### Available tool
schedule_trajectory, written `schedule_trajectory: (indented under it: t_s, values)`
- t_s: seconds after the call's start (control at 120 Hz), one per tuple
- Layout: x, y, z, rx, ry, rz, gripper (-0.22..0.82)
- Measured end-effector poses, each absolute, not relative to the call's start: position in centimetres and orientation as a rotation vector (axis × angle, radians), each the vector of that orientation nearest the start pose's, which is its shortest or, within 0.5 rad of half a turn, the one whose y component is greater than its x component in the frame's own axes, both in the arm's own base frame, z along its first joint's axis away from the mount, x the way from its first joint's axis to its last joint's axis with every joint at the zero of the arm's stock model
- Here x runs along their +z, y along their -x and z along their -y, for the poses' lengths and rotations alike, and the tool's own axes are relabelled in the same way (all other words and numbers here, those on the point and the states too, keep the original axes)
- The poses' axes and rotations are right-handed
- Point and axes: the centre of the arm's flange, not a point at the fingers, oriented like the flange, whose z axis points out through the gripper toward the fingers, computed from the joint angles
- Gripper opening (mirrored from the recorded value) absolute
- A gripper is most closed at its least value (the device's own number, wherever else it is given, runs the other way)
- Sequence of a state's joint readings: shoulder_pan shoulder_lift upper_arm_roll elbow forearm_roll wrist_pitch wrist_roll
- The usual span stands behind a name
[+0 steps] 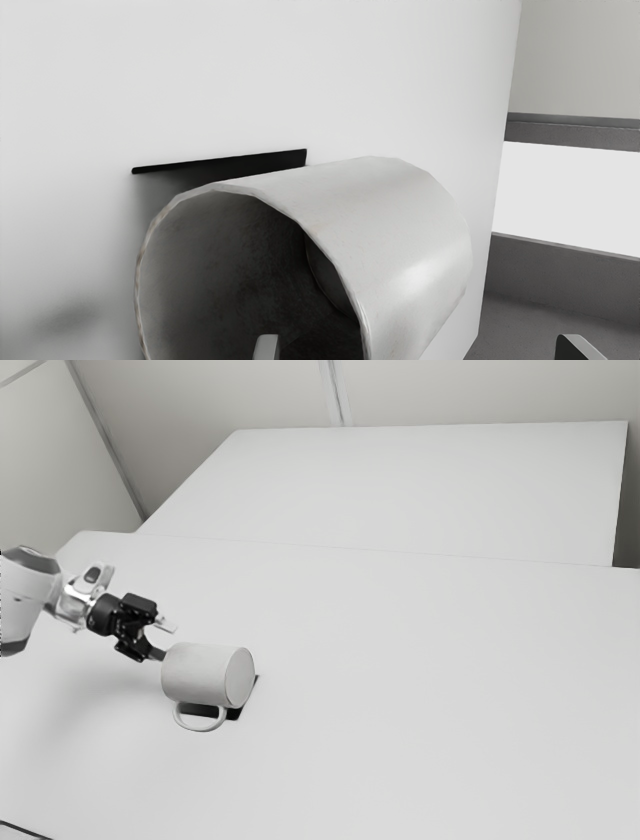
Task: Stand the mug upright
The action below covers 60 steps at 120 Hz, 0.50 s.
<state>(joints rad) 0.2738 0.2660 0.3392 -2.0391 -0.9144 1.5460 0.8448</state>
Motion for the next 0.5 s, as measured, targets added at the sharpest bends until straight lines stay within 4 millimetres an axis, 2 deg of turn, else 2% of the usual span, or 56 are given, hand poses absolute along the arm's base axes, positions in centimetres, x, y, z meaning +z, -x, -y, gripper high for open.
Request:
schedule_trajectory:
  t_s: [0.108,0.258,0.408,0.5]
  values:
    - [29.2,-47.5,-21.9,0.035,-2.067,-0.152,0.60]
    - [28.4,-46.9,-21.1,0.052,-2.011,-0.108,0.59]
    - [27.9,-46.5,-20.3,0.084,-1.966,-0.055,0.20]
    - [28.0,-46.5,-20.1,0.109,-1.952,-0.023,0.04]
